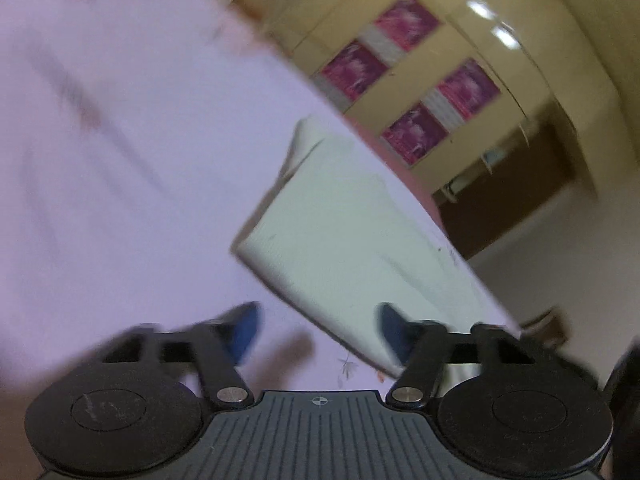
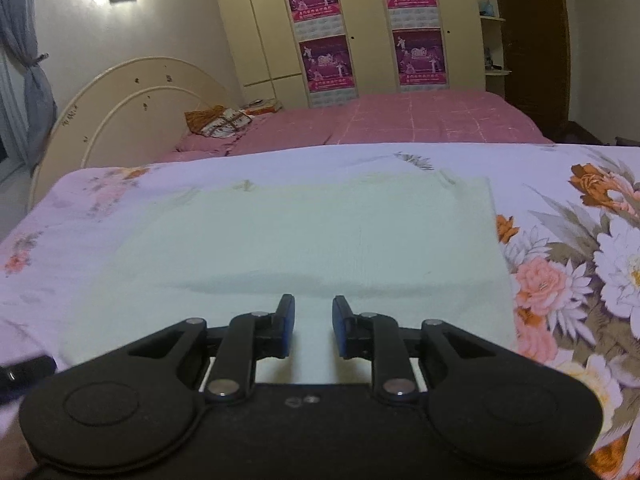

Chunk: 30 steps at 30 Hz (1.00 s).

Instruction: Fold small clothes

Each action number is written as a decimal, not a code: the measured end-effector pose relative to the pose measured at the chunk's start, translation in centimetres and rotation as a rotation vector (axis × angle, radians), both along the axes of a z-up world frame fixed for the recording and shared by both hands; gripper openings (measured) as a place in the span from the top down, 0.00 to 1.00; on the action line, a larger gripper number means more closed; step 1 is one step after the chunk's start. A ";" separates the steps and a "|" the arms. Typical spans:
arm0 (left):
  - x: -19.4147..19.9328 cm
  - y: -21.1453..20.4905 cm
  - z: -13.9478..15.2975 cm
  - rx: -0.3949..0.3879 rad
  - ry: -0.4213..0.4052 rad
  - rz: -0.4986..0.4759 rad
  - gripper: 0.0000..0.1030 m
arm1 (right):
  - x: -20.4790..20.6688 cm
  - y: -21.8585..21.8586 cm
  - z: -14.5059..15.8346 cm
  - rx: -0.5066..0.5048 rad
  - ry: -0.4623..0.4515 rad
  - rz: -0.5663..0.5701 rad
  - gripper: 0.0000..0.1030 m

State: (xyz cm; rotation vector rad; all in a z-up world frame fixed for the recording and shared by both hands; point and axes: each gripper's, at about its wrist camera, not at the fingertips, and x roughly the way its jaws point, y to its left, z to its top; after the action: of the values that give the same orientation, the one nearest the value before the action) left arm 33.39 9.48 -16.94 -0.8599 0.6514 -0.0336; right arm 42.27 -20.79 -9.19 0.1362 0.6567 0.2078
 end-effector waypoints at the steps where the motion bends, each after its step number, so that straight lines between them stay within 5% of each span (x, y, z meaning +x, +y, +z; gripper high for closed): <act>1: 0.6 0.2 -0.6 -0.055 -0.016 0.024 0.45 | 0.1 0.3 0.2 0.015 -0.006 0.009 0.80; 6: 5.1 -0.2 -2.3 -0.144 -0.070 0.117 0.47 | 0.7 2.2 0.6 0.016 -0.055 0.051 0.89; 8: 6.9 -0.7 -3.1 -0.136 -0.073 0.130 0.66 | 1.6 2.8 0.4 0.012 -0.056 0.052 0.91; 9: 8.0 -0.8 -3.6 -0.144 -0.046 0.133 0.91 | 2.1 2.9 0.2 0.014 -0.051 0.051 0.92; 12: 10.8 -0.4 -4.1 -0.208 -0.022 0.120 0.94 | 3.7 3.2 -0.7 0.024 -0.026 0.046 0.93; 16: 11.0 -1.2 0.0 -0.117 -0.208 0.032 0.94 | 4.1 3.6 -0.6 0.031 -0.039 0.036 0.94; 18: 11.5 -1.5 -0.8 -0.094 -0.178 0.033 0.94 | 4.1 3.7 -0.5 0.022 -0.062 0.029 0.94; 20: 12.6 -1.2 -3.3 -0.106 -0.043 0.061 0.94 | 5.0 3.9 -1.9 -0.020 -0.020 0.001 0.95; 21: 12.8 -0.8 -4.4 -0.157 -0.037 0.073 0.93 | 5.9 4.0 -3.3 -0.044 0.045 -0.009 0.95; 30: 14.1 -0.5 -4.2 -0.168 -0.022 0.051 0.93 | 4.9 4.1 -2.8 -0.013 -0.033 0.015 0.94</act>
State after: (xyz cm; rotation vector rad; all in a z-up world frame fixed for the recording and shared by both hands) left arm 47.48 8.98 -21.11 -1.0364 0.6116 -0.0520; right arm 47.13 -16.67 -11.96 0.1156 0.6263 0.2203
